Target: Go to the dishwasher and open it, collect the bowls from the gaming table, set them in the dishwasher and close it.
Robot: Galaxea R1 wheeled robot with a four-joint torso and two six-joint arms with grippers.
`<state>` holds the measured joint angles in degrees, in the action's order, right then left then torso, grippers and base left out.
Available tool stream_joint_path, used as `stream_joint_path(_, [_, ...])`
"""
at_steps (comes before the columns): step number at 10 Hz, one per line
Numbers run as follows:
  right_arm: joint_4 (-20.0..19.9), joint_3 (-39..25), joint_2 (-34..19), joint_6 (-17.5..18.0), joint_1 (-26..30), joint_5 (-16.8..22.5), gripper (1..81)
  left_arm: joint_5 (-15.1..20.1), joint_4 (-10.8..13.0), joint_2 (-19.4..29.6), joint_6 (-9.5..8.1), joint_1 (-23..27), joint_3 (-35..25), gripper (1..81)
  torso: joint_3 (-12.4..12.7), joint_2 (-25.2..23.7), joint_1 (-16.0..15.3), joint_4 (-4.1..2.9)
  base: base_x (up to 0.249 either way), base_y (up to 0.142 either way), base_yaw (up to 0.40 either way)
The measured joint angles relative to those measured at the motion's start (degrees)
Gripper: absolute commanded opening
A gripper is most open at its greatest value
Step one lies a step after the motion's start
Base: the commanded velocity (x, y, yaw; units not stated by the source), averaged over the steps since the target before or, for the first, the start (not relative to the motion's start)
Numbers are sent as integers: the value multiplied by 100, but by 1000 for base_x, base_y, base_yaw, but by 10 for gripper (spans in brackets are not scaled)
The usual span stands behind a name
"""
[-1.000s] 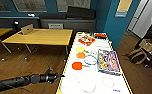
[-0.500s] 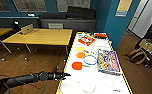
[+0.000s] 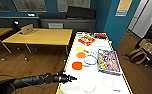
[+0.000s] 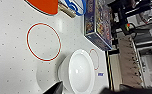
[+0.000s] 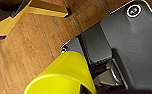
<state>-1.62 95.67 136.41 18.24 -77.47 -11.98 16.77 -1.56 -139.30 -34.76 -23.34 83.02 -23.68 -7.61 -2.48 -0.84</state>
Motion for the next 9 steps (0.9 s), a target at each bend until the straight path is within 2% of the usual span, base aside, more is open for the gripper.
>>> stream_joint_path(5, [0,2,-6,0,-15,2,10,-7,134,-822,2,-302,891,811,0,0,-2,0,0,0,0])
stream_joint_path(7, [0,2,-4,0,-12,2,10,17,167,-833,4,-474,1224,811,0,0,-2,0,0,0,0])
stream_joint_path(9, [0,2,-4,0,-11,0,10,6,191,-996,4,-474,1282,811,0,0,-2,0,0,0,0])
